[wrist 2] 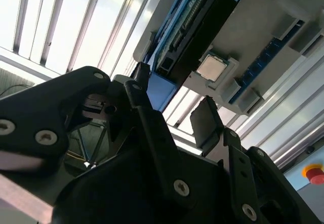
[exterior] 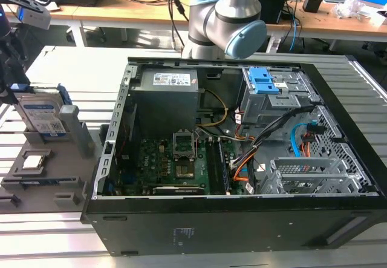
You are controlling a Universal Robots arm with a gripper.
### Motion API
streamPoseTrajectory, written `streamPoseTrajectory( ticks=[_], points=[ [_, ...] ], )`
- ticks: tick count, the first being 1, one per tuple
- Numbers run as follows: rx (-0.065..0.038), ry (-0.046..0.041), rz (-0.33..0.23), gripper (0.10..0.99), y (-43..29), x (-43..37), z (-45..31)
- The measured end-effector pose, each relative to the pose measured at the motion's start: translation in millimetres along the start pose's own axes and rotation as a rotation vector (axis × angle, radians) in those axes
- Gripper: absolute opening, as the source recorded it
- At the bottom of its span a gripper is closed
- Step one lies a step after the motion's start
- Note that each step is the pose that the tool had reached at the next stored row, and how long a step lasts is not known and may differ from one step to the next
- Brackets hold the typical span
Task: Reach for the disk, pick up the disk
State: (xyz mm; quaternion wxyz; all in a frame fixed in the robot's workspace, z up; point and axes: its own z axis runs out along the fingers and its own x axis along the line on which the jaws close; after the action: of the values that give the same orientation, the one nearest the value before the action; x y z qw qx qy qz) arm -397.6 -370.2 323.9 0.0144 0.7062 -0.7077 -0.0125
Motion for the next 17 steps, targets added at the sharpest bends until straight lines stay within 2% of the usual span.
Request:
streamPoseTrajectory(
  ticks=[2,4,5,9,13,17],
  points=[
    [0.0,0.0005,-0.009,0.6,-0.1,-8.2,3.2],
    [0.0,0.0007,-0.016,0.6,-0.2,-10.6,5.3],
    [0.0,0.0009,-0.023,0.6,-0.4,-11.4,9.3],
    [0.0,0.0013,-0.033,0.6,-0.7,-11.5,19.4],
    [0.0,0.0015,-0.039,0.6,-1.2,-11.6,32.6],
    [0.0,0.0018,-0.042,0.6,-1.4,-11.5,37.7]
  ],
)
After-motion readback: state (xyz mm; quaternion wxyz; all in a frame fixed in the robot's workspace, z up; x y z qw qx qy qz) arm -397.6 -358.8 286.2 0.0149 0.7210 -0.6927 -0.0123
